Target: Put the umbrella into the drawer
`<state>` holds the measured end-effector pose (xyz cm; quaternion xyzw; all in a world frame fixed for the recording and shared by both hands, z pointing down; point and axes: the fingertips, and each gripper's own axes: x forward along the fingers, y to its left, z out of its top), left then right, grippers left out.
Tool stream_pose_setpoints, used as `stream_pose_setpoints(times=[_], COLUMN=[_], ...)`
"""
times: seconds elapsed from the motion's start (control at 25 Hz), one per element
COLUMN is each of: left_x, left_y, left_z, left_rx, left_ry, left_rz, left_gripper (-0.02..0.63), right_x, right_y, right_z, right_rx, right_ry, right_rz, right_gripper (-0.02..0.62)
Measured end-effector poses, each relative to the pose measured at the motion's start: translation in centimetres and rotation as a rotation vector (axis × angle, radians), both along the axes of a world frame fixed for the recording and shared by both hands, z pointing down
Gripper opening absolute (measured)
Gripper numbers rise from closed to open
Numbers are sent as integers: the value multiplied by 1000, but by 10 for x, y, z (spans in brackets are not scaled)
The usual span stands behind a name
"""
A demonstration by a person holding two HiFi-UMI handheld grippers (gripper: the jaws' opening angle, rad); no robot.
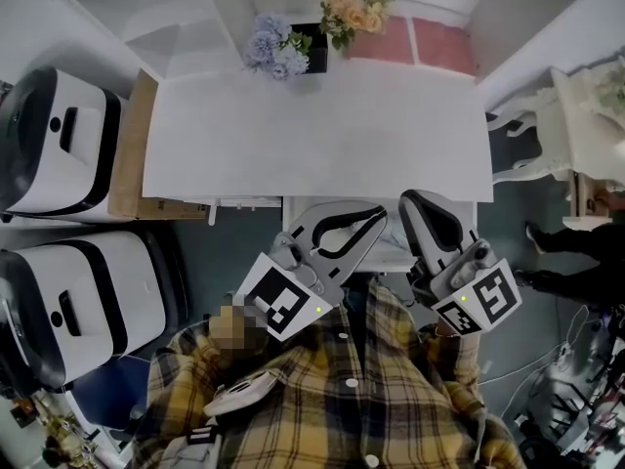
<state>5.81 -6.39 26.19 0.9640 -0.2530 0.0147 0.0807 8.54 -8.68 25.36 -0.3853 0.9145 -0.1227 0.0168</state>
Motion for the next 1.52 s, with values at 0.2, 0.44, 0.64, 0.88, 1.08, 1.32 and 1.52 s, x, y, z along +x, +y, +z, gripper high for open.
stream_pose_setpoints(times=[0.2,0.44,0.64,0.88,1.08,1.32,1.52], left_x=[0,-2,-2,1,8,10,3], left_y=[3,6,5,5,4,2,-6], left_z=[0,2,1,-1,-2,0,0], left_rx=[-26,-41,-29,3,15,28,21], left_ry=[14,16,7,-18,-20,-30,-42], left_rz=[33,51,55,101,131,156,144], left_gripper=[21,21,21,21,21,21,21], right_x=[1,3,0,-1,5,9,9], right_y=[3,5,7,7,6,8,7], right_z=[0,3,8,8,9,13,13], right_rx=[-1,-6,-15,-29,-33,-44,-55], right_ry=[4,16,21,3,14,0,-48], right_rz=[6,21,7,4,10,22,26], right_gripper=[17,17,17,17,17,17,17])
